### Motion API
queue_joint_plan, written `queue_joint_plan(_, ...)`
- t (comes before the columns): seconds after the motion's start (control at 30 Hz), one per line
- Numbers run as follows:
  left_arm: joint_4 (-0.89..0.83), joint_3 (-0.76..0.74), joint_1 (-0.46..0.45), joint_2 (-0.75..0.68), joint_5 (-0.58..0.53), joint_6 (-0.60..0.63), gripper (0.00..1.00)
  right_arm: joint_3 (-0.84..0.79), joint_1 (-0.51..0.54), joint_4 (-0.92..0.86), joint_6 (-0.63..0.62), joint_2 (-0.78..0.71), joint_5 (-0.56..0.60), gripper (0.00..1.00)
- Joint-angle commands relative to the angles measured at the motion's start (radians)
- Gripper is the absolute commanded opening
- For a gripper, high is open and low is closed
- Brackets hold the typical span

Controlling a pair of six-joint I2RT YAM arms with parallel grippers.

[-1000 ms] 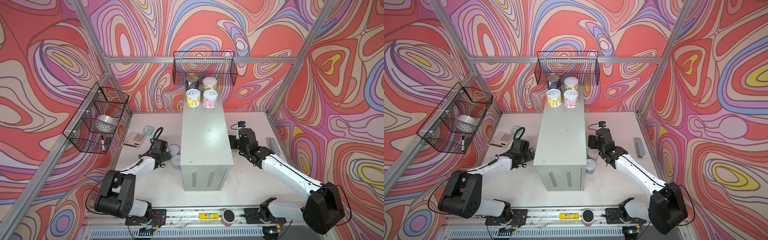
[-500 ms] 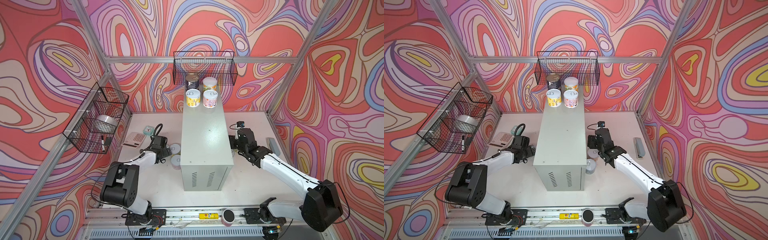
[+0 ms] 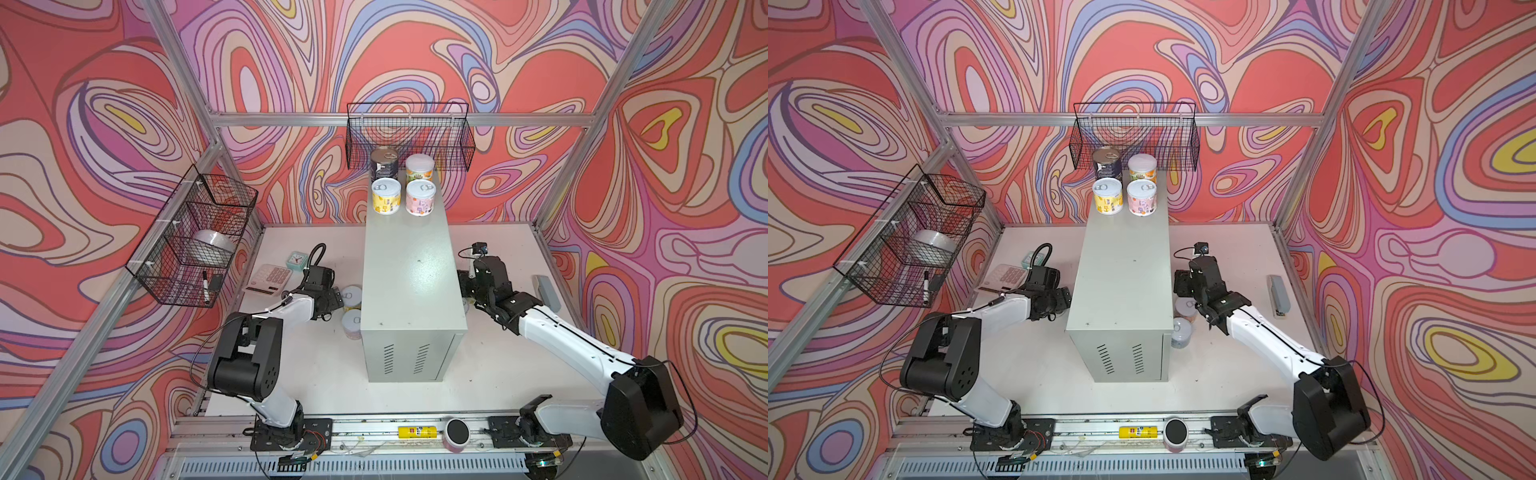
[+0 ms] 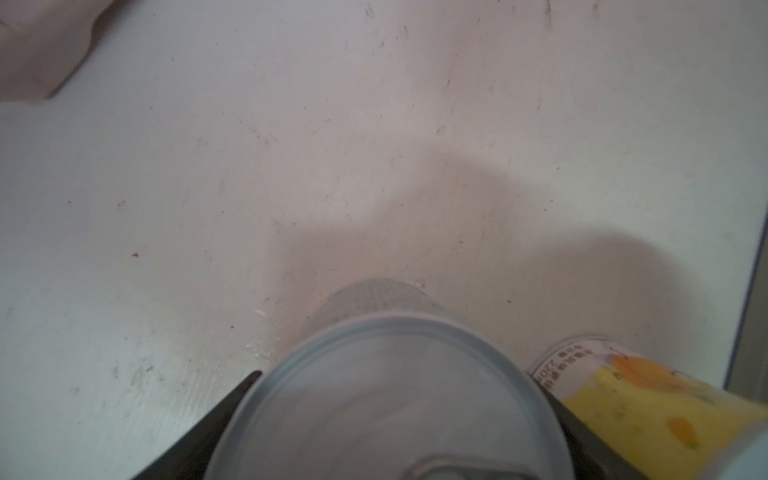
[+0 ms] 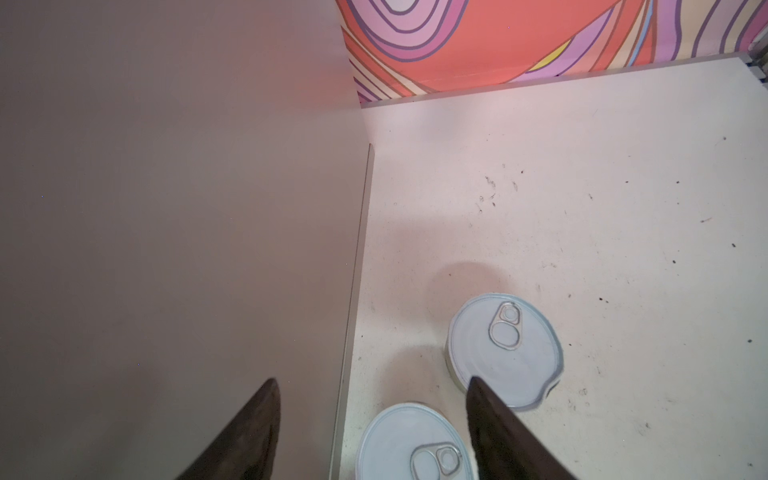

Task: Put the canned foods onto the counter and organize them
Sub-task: 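Grasp the white-lidded can nearest the cabinet with the left gripper, then lift the held can with the left gripper toward the cabinet top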

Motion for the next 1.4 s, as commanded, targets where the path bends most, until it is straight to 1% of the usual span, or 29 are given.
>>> queue_joint_plan(0.0,-0.031,0.019,0.003,0.011,0.001,-0.001,0.88,0.015,-0.008,0.014,-0.011,0.006,0.004,0.73)
queue_joint_plan(0.17,-0.048,0.040,0.004,0.031,0.006,0.000,0.82,0.014,-0.010,0.021,-0.011,0.009,0.000,0.73)
queue_joint_plan(0.33,-0.050,0.040,0.004,0.030,0.007,0.001,0.79,0.008,-0.011,0.025,-0.011,0.008,0.003,0.73)
queue_joint_plan(0.4,-0.051,0.038,0.003,0.029,0.005,0.001,0.74,0.005,-0.012,0.026,-0.011,0.006,0.004,0.73)
queue_joint_plan(0.53,-0.057,0.040,0.003,0.030,0.002,-0.001,0.70,0.004,-0.013,0.024,-0.013,0.003,0.007,0.73)
queue_joint_plan(0.6,-0.062,0.041,0.004,0.031,0.004,0.000,0.65,0.002,-0.013,0.025,-0.013,0.000,0.008,0.73)
queue_joint_plan(0.63,-0.063,0.043,0.003,0.032,0.003,-0.001,0.61,-0.001,-0.012,0.025,-0.013,-0.004,0.009,0.73)
queue_joint_plan(0.7,-0.066,0.046,0.003,0.033,0.003,0.002,0.47,-0.004,-0.012,0.026,-0.011,-0.008,0.011,0.73)
queue_joint_plan(0.73,-0.070,0.052,0.003,0.036,0.002,0.005,0.36,-0.003,-0.013,0.025,-0.011,-0.011,0.010,0.73)
queue_joint_plan(0.77,-0.070,0.058,0.003,0.040,-0.001,0.007,0.17,-0.005,-0.012,0.026,-0.011,-0.014,0.011,0.73)
queue_joint_plan(0.8,-0.094,0.065,0.004,0.044,-0.005,0.006,0.02,-0.006,-0.012,0.027,-0.011,-0.017,0.011,0.73)
queue_joint_plan(0.83,-0.108,0.071,0.003,0.048,-0.010,0.006,0.00,-0.005,-0.012,0.028,-0.011,-0.021,0.010,0.73)
queue_joint_plan(1.0,-0.137,0.080,0.004,0.019,-0.042,0.033,0.00,-0.006,-0.014,0.028,-0.013,-0.034,0.013,0.73)
queue_joint_plan(1.1,-0.165,0.079,0.004,-0.056,-0.065,0.058,0.00,-0.008,-0.014,0.029,-0.012,-0.043,0.014,0.73)
queue_joint_plan(1.23,-0.225,0.091,0.004,-0.160,-0.133,0.079,0.00,-0.009,-0.014,0.029,-0.009,-0.054,0.010,0.73)
queue_joint_plan(1.37,-0.291,0.127,0.003,-0.249,-0.113,0.088,0.00,-0.006,-0.014,0.026,-0.006,-0.067,0.010,0.73)
